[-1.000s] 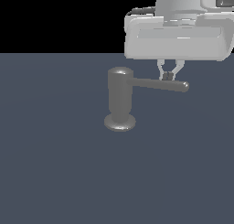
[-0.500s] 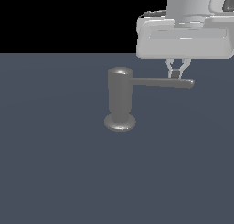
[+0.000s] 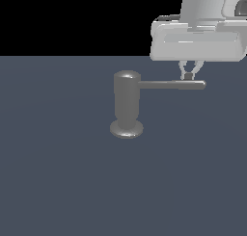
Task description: Turn on the faucet by rotating a designated handle.
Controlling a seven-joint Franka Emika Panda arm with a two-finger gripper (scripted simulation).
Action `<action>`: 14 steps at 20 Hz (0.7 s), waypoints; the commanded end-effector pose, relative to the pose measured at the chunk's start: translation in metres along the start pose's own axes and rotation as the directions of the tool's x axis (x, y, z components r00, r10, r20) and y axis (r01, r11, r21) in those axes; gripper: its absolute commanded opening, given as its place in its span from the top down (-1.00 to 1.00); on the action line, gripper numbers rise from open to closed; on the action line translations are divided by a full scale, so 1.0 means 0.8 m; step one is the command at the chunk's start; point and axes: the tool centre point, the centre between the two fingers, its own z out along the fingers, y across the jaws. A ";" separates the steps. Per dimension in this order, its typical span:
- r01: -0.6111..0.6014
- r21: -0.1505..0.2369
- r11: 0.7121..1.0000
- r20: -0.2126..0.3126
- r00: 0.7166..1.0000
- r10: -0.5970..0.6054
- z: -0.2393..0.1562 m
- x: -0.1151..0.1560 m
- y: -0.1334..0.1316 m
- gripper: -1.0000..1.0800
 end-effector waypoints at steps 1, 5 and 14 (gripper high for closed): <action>-0.028 -0.003 1.000 0.038 0.999 0.028 0.022 -0.004 0.026 1.00; -0.030 -0.003 1.000 0.042 0.999 0.031 0.025 0.008 0.038 1.00; 0.007 0.001 1.000 0.005 1.000 -0.007 0.004 0.047 0.012 1.00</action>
